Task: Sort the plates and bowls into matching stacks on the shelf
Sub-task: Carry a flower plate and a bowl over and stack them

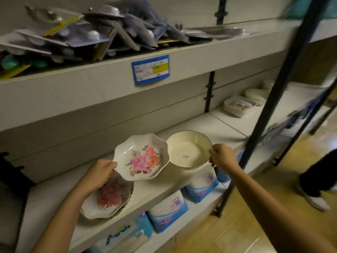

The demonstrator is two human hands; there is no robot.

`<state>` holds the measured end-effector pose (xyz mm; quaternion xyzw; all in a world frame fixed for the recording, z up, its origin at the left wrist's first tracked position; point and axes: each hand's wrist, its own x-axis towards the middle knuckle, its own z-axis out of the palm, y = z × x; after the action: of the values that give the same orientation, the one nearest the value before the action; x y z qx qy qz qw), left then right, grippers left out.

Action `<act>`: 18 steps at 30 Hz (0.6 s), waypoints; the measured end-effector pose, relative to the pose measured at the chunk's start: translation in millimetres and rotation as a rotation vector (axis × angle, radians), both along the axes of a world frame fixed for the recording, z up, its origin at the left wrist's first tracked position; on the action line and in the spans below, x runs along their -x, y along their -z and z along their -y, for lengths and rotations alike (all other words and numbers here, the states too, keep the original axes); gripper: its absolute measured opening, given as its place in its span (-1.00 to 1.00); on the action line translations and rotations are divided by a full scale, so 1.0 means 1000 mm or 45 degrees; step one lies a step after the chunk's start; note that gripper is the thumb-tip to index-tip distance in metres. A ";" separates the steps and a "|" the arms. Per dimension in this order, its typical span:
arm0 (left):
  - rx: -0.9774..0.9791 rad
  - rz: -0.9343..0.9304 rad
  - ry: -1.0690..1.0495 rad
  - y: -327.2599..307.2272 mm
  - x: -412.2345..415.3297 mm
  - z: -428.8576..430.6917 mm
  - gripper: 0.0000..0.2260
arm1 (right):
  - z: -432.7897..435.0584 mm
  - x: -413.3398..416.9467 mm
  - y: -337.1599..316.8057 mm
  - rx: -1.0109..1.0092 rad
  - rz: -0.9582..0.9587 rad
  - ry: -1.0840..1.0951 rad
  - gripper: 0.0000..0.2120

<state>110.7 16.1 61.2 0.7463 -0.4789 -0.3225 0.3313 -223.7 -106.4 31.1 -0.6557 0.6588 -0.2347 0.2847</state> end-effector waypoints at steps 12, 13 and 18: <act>-0.052 -0.058 0.334 0.002 0.198 0.089 -0.74 | -0.011 0.227 -0.018 0.051 -0.003 0.278 -0.77; -0.052 -0.065 0.346 0.004 0.215 0.096 -0.73 | -0.008 0.245 -0.019 0.045 -0.012 0.291 -0.76; -0.026 -0.051 0.409 0.008 0.305 0.126 -0.67 | 0.008 0.335 -0.015 0.060 -0.068 0.412 -0.77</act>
<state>-194.1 -109.9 53.6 0.6568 -0.5821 -0.3910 0.2773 -558.9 -114.3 45.8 -0.5535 0.7575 -0.2751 0.2101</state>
